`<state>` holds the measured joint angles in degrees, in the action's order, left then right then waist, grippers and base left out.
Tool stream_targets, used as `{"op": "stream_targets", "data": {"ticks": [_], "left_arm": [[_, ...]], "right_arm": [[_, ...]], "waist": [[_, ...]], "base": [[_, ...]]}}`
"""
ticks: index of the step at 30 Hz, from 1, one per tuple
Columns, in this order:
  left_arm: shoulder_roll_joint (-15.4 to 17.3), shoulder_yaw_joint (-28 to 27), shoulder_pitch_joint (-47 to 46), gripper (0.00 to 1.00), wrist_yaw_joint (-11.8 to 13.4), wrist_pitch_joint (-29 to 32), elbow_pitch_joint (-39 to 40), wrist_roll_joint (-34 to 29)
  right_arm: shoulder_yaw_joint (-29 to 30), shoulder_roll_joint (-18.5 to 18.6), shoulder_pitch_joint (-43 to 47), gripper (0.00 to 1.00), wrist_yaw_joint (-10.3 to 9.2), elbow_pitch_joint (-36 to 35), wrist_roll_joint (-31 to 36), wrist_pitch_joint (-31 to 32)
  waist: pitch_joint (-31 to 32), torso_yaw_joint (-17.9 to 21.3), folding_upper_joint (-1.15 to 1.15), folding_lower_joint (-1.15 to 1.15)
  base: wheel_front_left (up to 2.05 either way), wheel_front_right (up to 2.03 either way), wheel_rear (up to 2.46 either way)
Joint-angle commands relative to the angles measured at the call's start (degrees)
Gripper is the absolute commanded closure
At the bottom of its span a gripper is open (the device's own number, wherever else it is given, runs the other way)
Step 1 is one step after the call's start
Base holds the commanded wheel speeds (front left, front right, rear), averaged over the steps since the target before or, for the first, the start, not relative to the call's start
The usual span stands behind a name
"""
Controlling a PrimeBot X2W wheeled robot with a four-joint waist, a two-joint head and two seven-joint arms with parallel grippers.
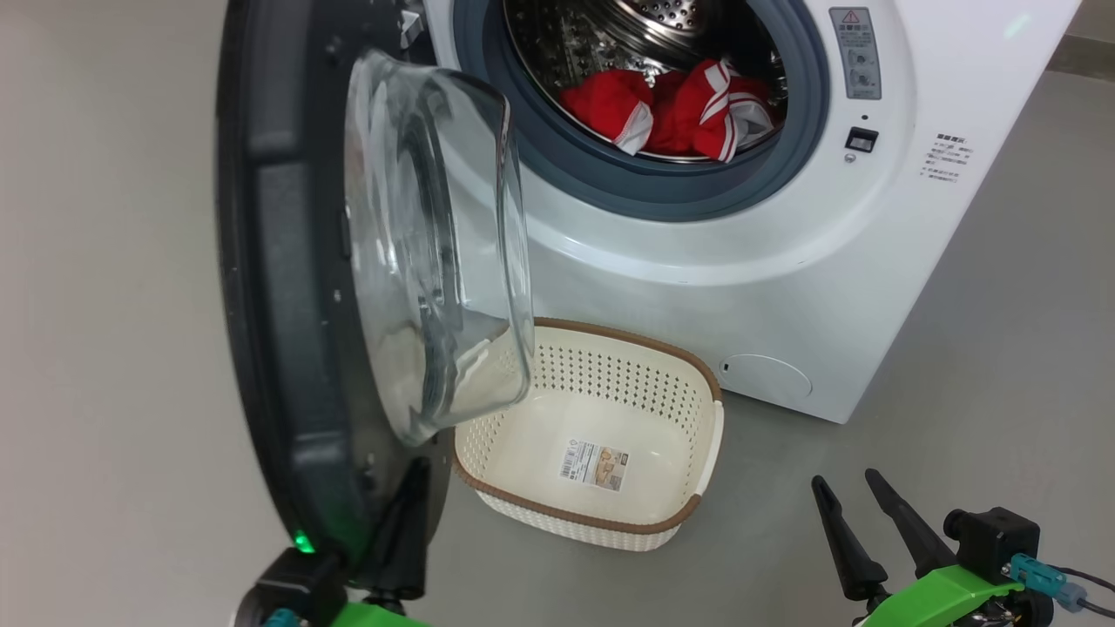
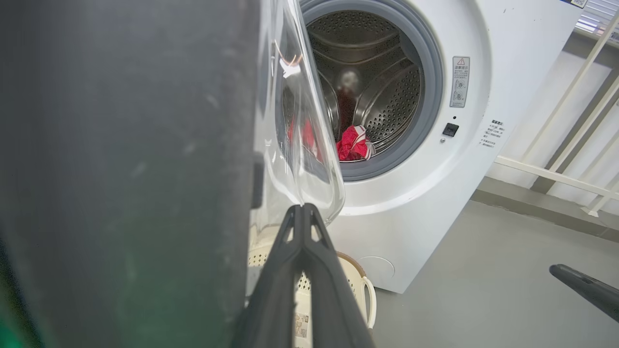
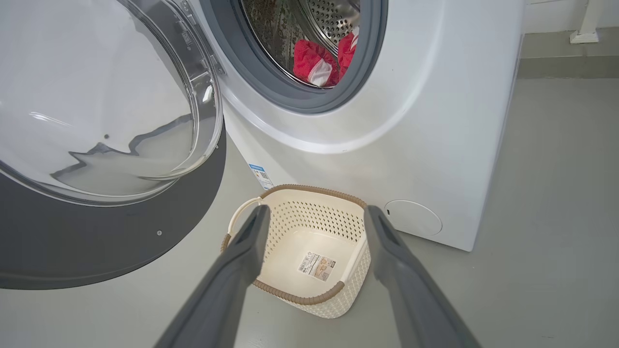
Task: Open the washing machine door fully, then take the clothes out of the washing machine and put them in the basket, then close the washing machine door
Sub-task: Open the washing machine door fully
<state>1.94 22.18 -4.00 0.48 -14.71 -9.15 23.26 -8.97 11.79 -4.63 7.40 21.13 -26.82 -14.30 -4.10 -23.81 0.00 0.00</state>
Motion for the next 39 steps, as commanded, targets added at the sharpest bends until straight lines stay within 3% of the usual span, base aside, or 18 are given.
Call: {"op": "stream_targets", "data": {"ticks": [1,14,39], "left_arm": [[0.9,-3.8,-0.8,1.00,1.3,-0.3,1.6,-0.7],[1.6,-14.3,-1.2,1.00,2.7,-0.3,0.3,-2.1],[7.0,-31.3,-10.0,1.00,1.9,-0.3,-10.7,-6.3]], "right_arm": [[-1.7,0.6,-1.3,0.00,0.09,-1.1,-0.2,-0.7],[-2.7,1.1,-1.8,0.00,0.09,-0.7,-0.4,-0.7],[-4.1,1.7,-2.8,0.00,0.09,-0.3,-0.4,-0.7]], "waist": [[-0.1,-0.3,0.00,0.00],[-0.6,-1.4,0.00,0.00],[-2.4,0.1,0.00,0.00]], "base": [[0.00,0.00,0.00],[0.00,0.00,0.00],[0.00,0.00,0.00]]}}
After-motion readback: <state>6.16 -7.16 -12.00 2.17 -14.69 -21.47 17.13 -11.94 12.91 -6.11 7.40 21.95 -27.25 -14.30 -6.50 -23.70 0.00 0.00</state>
